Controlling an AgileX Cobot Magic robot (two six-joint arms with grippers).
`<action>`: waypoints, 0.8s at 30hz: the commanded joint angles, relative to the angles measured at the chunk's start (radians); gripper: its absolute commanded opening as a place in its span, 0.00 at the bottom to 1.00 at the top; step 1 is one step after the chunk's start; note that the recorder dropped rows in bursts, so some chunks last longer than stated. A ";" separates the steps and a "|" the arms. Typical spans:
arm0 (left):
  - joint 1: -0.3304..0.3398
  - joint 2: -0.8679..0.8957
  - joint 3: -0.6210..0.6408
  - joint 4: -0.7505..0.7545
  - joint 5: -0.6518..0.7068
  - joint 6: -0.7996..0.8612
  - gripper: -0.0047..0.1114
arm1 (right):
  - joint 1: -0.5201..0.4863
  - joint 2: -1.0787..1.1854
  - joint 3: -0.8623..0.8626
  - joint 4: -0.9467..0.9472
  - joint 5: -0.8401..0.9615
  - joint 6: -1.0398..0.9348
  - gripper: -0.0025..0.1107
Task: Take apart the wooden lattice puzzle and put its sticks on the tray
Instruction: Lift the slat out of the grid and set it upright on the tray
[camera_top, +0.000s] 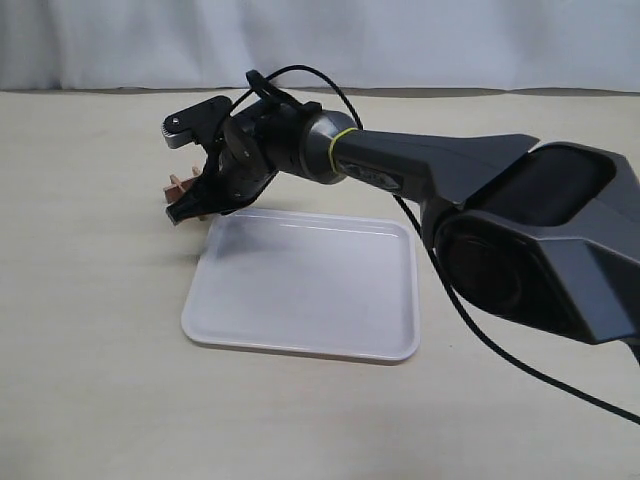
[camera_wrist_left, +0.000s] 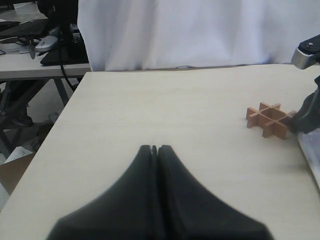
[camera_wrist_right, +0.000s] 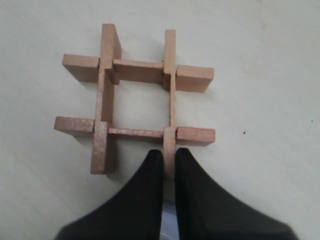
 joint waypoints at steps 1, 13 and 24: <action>0.001 -0.002 0.001 -0.006 -0.008 -0.001 0.04 | -0.005 -0.023 -0.006 0.003 -0.004 0.006 0.06; 0.001 -0.002 0.001 0.002 -0.008 -0.001 0.04 | 0.000 -0.180 -0.006 0.016 0.136 -0.027 0.06; 0.001 -0.002 0.001 0.002 -0.008 -0.001 0.04 | -0.019 -0.433 0.333 0.178 0.142 -0.265 0.06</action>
